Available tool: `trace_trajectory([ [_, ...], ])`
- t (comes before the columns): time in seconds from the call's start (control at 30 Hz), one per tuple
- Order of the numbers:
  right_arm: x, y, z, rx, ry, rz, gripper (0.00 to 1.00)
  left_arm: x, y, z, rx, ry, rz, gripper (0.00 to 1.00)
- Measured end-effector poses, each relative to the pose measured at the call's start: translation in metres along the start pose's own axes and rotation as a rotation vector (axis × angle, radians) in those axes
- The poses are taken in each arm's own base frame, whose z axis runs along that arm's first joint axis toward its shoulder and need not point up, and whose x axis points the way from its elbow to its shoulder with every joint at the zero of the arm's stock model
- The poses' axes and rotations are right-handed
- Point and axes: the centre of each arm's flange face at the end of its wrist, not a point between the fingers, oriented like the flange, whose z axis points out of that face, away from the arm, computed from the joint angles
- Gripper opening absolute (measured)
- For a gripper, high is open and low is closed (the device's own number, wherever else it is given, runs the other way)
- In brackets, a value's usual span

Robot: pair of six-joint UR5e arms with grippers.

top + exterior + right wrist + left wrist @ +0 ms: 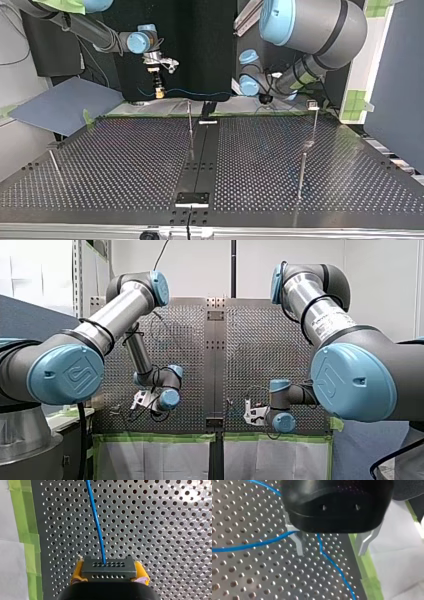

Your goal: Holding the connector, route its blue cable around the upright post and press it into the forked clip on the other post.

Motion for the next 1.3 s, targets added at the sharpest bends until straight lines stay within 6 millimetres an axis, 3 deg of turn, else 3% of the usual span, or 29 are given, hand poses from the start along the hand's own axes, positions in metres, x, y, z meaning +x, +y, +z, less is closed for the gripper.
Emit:
trace_trajectory([
  [0.4, 0.0, 0.0, 0.001, 0.0, 0.003, 0.0, 0.07, 0.009, 0.002, -0.021, -0.043, 0.076, -0.025, 1.0],
  [1.3, -0.001, -0.004, -0.001, 0.007, -0.017, -0.005, 0.07, 0.009, -0.048, -0.056, 0.246, 0.074, -0.234, 1.0],
])
